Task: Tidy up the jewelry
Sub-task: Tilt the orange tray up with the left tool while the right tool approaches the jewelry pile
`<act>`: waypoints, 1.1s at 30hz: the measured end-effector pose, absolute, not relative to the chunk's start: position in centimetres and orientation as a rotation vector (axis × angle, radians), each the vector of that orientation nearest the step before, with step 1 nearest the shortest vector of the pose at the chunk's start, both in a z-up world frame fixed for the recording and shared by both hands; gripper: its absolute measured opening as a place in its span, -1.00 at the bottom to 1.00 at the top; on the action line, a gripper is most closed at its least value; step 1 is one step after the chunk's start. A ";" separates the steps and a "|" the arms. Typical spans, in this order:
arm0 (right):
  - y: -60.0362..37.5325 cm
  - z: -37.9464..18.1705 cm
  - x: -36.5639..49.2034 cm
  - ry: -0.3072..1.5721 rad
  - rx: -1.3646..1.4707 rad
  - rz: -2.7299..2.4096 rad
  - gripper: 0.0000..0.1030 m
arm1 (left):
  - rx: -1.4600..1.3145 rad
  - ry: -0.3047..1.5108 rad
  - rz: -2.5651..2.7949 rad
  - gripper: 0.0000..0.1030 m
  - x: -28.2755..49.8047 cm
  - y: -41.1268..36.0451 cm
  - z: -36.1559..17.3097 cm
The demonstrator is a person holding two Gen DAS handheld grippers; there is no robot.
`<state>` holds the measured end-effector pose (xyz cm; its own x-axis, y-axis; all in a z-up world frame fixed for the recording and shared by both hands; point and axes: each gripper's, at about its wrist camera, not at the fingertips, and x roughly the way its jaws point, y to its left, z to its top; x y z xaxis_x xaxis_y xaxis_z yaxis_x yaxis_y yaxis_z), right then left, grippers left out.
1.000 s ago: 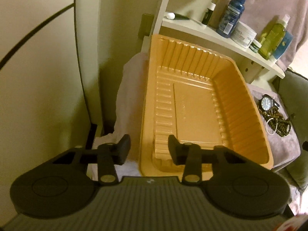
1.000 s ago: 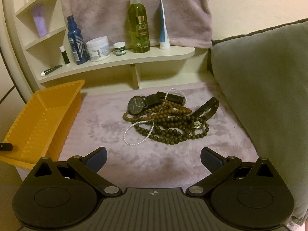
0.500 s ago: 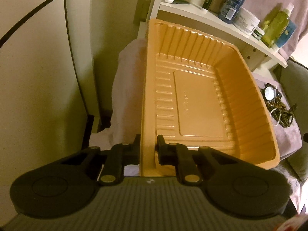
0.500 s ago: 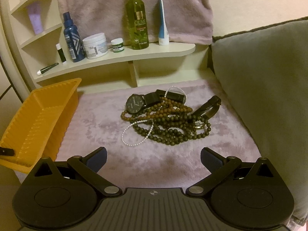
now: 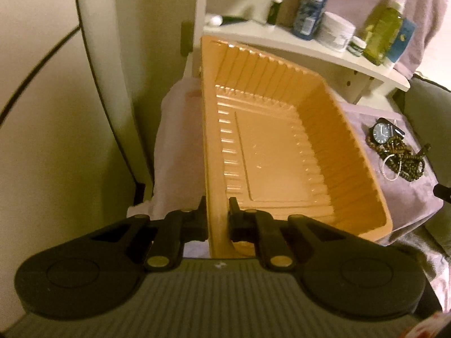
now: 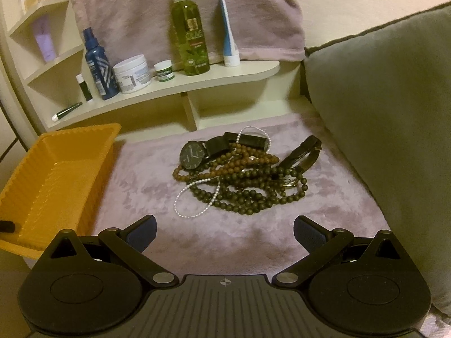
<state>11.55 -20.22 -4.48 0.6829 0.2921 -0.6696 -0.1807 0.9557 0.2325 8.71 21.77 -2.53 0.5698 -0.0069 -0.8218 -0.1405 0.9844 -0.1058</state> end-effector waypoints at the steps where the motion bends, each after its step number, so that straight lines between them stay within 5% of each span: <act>1: -20.5 -4.5 11.6 0.773 0.159 0.267 1.00 | -0.153 0.957 0.078 -0.79 8.7 21.4 -2.2; 18: -24.0 -5.8 12.4 0.667 0.139 0.304 0.99 | 0.109 0.892 0.087 -0.80 9.8 14.5 1.1; 33: -23.2 -7.0 16.6 0.656 0.000 0.376 0.20 | 0.102 0.886 0.124 -0.81 10.5 13.4 1.7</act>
<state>16.60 -23.20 -7.04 0.7276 0.3411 -0.5952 -0.3408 0.9327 0.1179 10.45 13.38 1.71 0.6261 0.1500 -0.7652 -0.0655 0.9880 0.1401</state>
